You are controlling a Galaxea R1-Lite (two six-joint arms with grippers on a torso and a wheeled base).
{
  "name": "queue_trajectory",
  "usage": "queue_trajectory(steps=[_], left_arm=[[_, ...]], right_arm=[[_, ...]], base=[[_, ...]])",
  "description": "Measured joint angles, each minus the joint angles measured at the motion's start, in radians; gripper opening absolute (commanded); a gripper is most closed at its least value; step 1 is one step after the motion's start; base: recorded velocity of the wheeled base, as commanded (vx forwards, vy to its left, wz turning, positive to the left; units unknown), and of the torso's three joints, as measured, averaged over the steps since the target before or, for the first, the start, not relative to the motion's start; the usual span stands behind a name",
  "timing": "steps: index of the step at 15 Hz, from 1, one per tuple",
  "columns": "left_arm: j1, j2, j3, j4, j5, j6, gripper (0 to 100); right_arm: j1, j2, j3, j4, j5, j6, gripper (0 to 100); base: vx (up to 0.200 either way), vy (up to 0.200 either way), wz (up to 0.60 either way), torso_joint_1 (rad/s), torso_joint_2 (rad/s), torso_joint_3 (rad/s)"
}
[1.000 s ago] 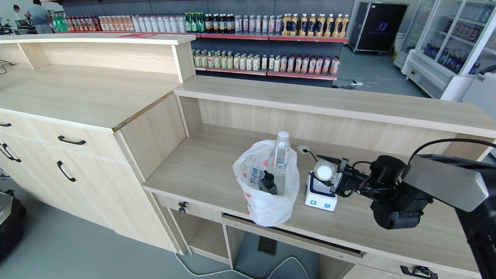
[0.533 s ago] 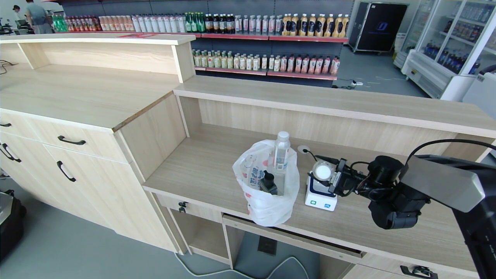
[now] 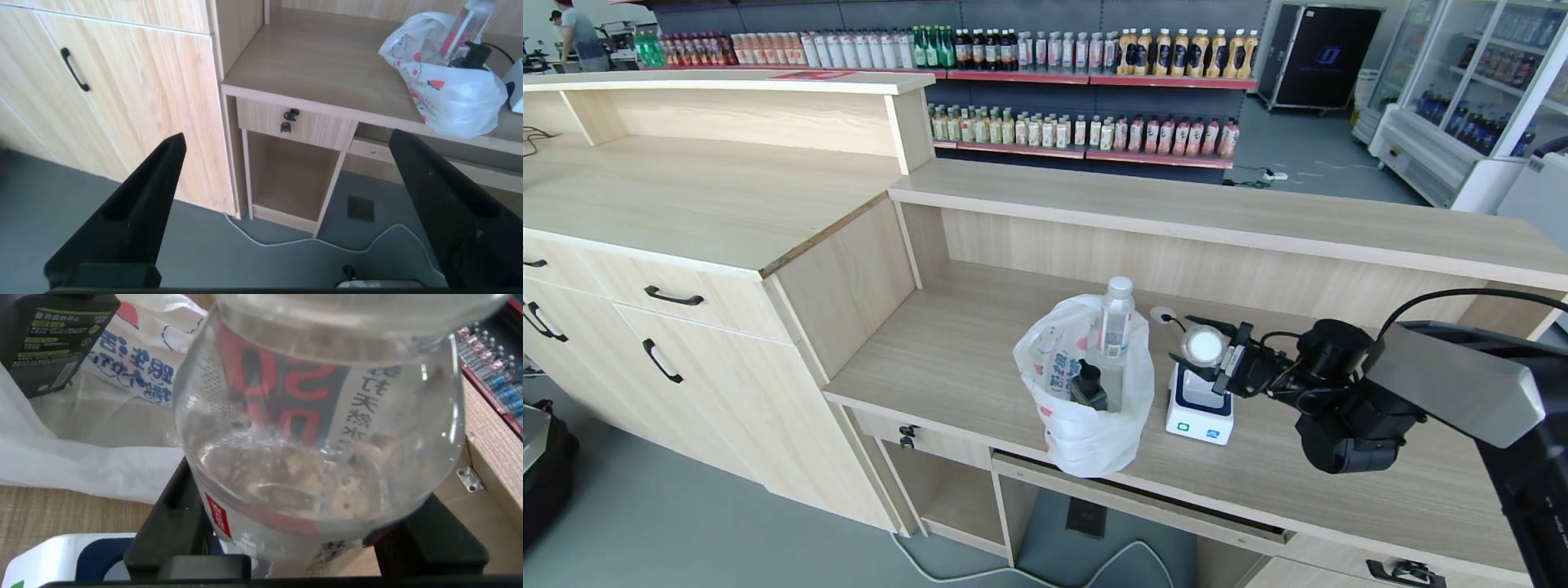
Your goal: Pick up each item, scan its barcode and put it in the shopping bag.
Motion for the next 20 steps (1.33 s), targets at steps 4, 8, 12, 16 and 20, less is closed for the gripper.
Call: queue_trajectory(steps=[4,8,12,16,20], left_arm=[[0.0,0.0,0.0,0.0,0.0,0.0,100],[0.0,0.0,0.0,0.0,0.0,0.0,100],[0.0,0.0,0.0,0.0,0.0,0.0,100],[0.0,0.0,0.0,0.0,0.0,0.0,100],[0.0,0.0,0.0,0.0,0.0,0.0,100]], right_arm=[[-0.051,-0.144,0.037,0.039,-0.009,0.187,0],[-0.131,-0.441,0.16,0.311,-0.337,0.49,0],[-0.128,-0.684,0.299,0.556,-0.96,0.696,0],[-0.107,-0.8,0.403,0.61,-1.064,0.701,0],[-0.094,-0.83,0.416,0.57,-1.049,0.616,0]], base=[[0.0,0.0,0.0,0.0,0.0,0.0],[0.0,0.0,0.0,0.0,0.0,0.0],[0.0,0.0,0.0,0.0,0.0,0.0],[0.0,0.0,0.0,0.0,0.0,0.0],[0.0,0.0,0.3,-0.001,0.0,0.0]])
